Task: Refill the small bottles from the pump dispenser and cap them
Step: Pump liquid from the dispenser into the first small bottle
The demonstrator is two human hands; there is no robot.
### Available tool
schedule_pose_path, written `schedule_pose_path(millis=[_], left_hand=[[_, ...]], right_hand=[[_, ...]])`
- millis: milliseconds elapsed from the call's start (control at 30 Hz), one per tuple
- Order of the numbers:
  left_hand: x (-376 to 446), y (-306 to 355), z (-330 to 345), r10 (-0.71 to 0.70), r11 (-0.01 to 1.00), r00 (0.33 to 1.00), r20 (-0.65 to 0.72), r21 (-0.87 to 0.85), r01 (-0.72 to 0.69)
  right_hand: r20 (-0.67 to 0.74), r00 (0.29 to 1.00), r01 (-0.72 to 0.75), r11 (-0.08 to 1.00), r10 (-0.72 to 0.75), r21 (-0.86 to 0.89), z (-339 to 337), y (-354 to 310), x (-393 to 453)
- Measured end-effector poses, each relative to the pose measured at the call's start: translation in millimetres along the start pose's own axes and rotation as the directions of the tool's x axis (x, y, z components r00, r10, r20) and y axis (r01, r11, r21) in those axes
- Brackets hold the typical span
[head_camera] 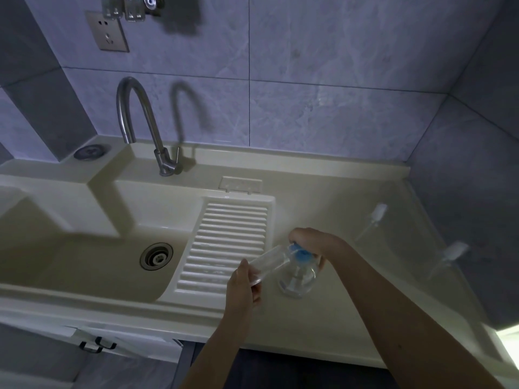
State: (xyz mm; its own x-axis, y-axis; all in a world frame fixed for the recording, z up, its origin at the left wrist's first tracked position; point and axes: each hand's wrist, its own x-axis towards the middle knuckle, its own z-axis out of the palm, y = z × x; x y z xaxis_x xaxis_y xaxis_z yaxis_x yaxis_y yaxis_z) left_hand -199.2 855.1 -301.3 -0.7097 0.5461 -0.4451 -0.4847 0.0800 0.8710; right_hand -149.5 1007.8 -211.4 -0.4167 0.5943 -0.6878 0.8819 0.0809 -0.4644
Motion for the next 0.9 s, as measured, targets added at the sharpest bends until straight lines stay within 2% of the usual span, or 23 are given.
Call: schedule_pose_path(millis=[67, 167, 233, 367, 533, 667, 733, 800, 900], left_hand=[[0.5, 2.2, 0.2, 0.010, 1.000, 1.000, -0.007, 0.008, -0.010], [0.3, 3.2, 0.2, 0.014, 1.000, 1.000, -0.016, 0.012, -0.013], [-0.3, 2.9, 0.7, 0.023, 1.000, 1.000, -0.016, 0.015, -0.022], [3.4, 1.1, 2.2, 0.018, 1.000, 0.999, -0.027, 0.020, -0.018], [1.7, -7.6, -1.4, 0.027, 0.999, 0.999, -0.026, 0.048, -0.025], [3.4, -7.2, -3.6, 0.044, 0.997, 0.999, 0.001, 0.065, -0.044], [5.0, -4.2, -2.8, 0.051, 0.995, 0.999, -0.002, 0.087, -0.051], [5.5, -1.9, -1.2, 0.057, 0.993, 0.998, 0.002, 0.103, -0.057], [6.8, -0.3, 0.8, 0.045, 0.995, 0.999, -0.005, 0.089, -0.045]], right_hand=[[0.072, 0.996, -0.052, 0.998, 0.050, 0.025, -3.7, -1.3, 0.5], [0.102, 0.992, -0.078, 0.997, 0.080, -0.028, -0.8, -3.8, -2.9], [0.093, 0.994, -0.059, 0.998, 0.062, -0.038, 1.4, -2.4, 1.5], [-0.016, 0.999, 0.052, 0.998, -0.052, -0.019, 0.9, -0.4, 0.0], [-0.092, 0.985, 0.124, 0.970, -0.146, -0.211, 6.4, 3.4, 2.8], [-0.041, 0.985, 0.148, 0.937, -0.169, -0.317, 3.7, 1.3, -0.8], [-0.022, 0.989, 0.136, 0.950, -0.148, -0.282, 1.4, 0.2, -0.8], [0.005, 0.994, 0.112, 0.983, -0.113, -0.144, -2.2, -0.9, -2.7], [0.119, 0.993, 0.033, 0.998, -0.025, -0.062, -4.8, -0.3, -1.9]])
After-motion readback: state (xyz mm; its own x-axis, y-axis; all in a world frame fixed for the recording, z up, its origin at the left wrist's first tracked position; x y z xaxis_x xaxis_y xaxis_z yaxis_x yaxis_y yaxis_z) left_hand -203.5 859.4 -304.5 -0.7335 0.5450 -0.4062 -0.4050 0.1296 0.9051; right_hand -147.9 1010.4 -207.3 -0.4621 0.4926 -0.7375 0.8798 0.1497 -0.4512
